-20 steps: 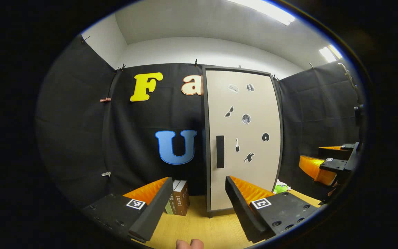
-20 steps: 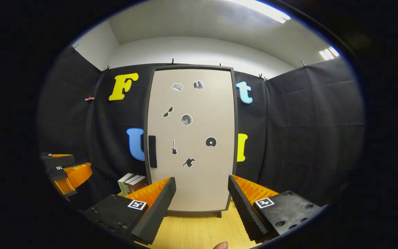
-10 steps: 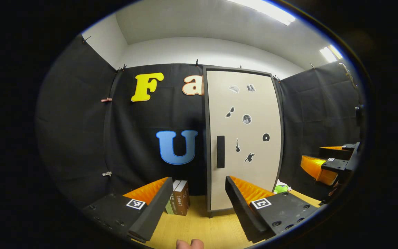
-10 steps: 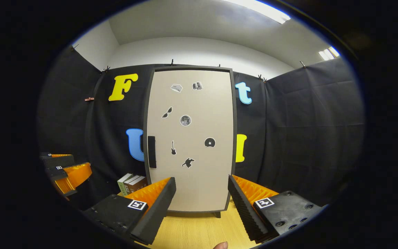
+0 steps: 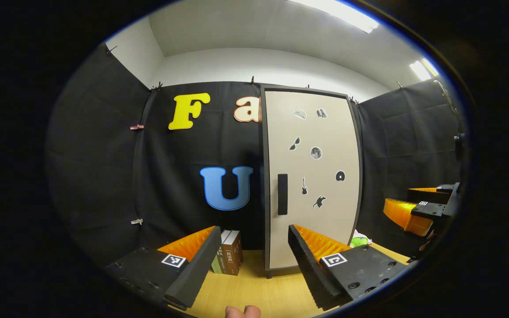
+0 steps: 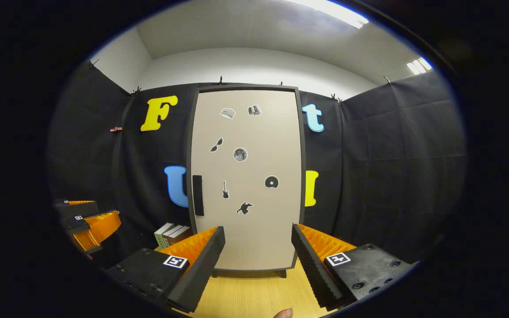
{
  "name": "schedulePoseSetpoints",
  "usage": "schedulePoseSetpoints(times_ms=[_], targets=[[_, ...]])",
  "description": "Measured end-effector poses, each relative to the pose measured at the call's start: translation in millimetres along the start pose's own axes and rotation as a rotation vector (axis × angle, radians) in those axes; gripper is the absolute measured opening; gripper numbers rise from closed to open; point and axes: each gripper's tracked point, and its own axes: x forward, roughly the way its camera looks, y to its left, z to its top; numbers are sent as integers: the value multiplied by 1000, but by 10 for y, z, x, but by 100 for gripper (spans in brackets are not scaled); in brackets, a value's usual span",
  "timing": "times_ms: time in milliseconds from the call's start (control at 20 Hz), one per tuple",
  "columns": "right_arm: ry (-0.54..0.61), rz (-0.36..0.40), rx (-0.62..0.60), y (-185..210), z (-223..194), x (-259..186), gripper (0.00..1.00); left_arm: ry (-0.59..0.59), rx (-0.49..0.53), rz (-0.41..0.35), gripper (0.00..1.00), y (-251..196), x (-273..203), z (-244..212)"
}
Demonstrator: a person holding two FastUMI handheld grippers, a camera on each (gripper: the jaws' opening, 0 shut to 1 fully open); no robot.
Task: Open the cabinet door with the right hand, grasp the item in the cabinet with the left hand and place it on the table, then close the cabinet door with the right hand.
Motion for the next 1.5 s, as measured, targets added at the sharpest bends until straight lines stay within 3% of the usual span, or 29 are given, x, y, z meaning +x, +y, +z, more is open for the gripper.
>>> schedulePoseSetpoints(times_ms=[250,650,1000,1200,1250,1350,1400,1450,1500], targets=[[6,71,27,406,6,299,97,9,3,35,95,272,-105,-57],[2,168,93,1208,-35,1266,97,39,-30,113,95,708,-320,-241],[48,165,60,1573,-358,2210,97,64,-22,149,95,904,-375,-378],[124,165,106,1735,-631,2541,97,74,-34,166,96,977,-368,-459],[122,152,116,1746,-632,2592,94,77,-34,170,96,1003,-366,-479],[96,140,116,1792,-599,2677,76,77,-39,181,95,1040,-386,-493],[78,123,92,1792,-570,2683,51,78,-43,185,96,1053,-393,-490],[43,115,63,1813,-524,2716,52,79,-45,189,96,1082,-413,-503],[28,103,25,1790,-505,2719,44,78,-49,193,96,1101,-440,-514]])
